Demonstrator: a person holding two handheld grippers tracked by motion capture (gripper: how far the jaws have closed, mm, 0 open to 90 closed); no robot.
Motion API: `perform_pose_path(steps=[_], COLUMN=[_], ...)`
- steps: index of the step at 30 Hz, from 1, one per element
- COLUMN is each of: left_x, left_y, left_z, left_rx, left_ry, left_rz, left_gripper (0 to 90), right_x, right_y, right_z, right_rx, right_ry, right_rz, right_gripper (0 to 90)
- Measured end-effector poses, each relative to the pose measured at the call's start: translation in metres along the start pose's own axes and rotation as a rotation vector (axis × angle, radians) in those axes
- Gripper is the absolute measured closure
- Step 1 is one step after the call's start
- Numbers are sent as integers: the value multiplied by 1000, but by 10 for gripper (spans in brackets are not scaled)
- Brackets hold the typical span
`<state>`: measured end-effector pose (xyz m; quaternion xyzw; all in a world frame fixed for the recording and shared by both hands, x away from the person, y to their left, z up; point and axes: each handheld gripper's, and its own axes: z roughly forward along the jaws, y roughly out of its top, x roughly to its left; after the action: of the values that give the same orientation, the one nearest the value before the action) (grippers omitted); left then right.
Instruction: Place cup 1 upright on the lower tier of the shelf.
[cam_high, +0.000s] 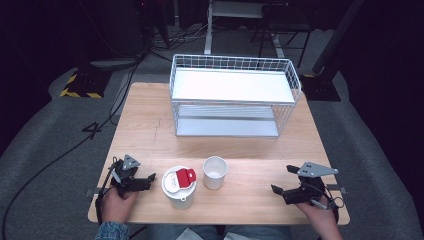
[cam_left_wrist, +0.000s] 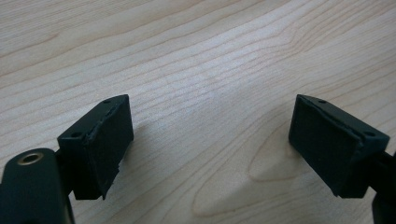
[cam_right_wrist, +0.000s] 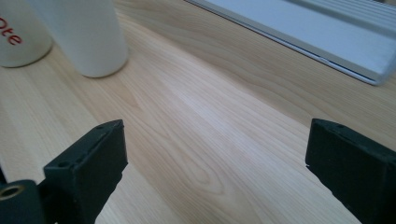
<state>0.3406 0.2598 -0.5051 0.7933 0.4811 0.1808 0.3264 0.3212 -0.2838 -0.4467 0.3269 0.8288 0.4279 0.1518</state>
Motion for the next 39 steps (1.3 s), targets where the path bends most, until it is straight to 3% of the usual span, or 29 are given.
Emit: perform_pose_path(steps=[7, 16, 28, 39], left_x=[1, 1, 2, 2], left_y=[0, 0, 0, 0], left_z=[0, 0, 0, 0], left_rx=[-1, -4, -2, -2], left_ry=[24, 26, 38, 39], left_rz=[-21, -27, -37, -37], left_gripper=[146, 146, 146, 146], right_x=[19, 49, 69, 79], right_y=[15, 40, 52, 52], right_z=[23, 72, 116, 142], right_rx=[0, 16, 29, 15], right_ry=[82, 191, 246, 267], right_rz=[-55, -121, -132, -152], right_gripper=[56, 56, 72, 84])
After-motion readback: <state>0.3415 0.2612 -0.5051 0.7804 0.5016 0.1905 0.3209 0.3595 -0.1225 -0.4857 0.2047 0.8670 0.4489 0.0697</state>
